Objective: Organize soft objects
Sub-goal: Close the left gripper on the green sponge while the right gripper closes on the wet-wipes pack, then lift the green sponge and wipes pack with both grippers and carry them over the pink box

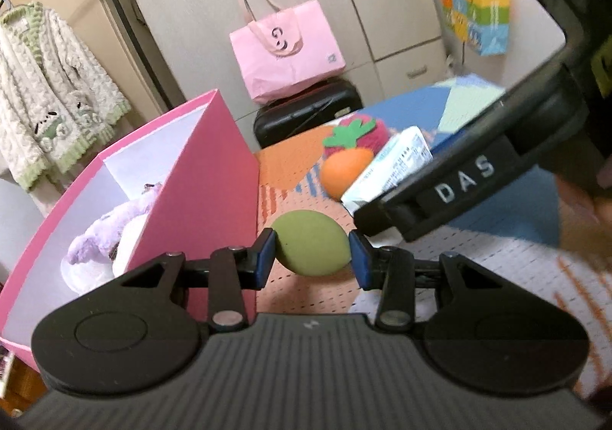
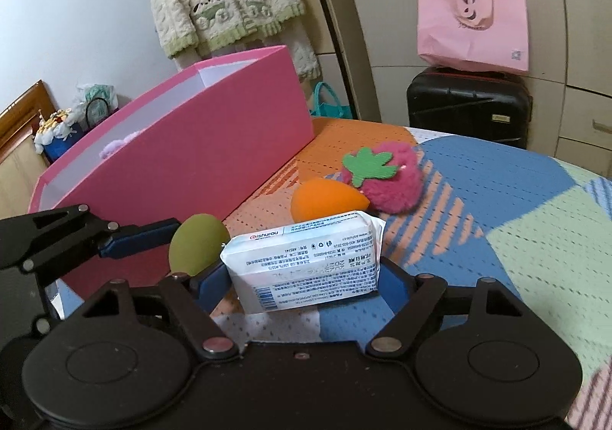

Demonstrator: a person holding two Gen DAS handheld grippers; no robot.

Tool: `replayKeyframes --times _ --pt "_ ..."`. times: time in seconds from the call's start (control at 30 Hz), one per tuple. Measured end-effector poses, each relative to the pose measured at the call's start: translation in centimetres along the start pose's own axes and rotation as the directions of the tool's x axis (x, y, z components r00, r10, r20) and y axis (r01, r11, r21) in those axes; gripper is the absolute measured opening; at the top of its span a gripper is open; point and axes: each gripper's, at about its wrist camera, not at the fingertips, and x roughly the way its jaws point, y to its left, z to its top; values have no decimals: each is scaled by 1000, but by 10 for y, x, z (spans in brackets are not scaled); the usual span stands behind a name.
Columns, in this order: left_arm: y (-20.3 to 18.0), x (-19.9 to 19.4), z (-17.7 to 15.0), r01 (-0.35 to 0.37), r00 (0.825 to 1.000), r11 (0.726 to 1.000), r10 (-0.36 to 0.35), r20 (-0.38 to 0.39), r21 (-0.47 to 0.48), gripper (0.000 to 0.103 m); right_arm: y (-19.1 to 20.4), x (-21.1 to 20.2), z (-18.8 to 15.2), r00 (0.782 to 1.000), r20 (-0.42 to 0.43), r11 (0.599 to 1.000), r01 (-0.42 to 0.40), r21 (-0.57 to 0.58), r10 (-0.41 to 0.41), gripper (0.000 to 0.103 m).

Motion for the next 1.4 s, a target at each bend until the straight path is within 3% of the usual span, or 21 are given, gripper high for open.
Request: replayKeyframes --times 0.23,0.5,0.93,1.23,1.4 --pt "16 -22 4 103 994 993 -101 29 -54 40 0 -30 -17 997 24 997 70 29 -71 84" --pt "20 -39 3 241 971 966 -240 20 -100 40 14 -56 -37 989 3 988 146 40 -146 84" --pt "44 -72 -9 334 939 935 -341 -38 -122 40 72 -89 -57 981 -36 982 188 -23 -189 84" --pt "75 -90 -25 446 877 872 -471 -98 -201 40 121 -107 -57 989 -59 987 129 -91 -135 84" --pt "91 -101 -33 464 861 857 -496 -111 -226 40 147 -115 -55 993 -57 987 99 -129 -107 84"
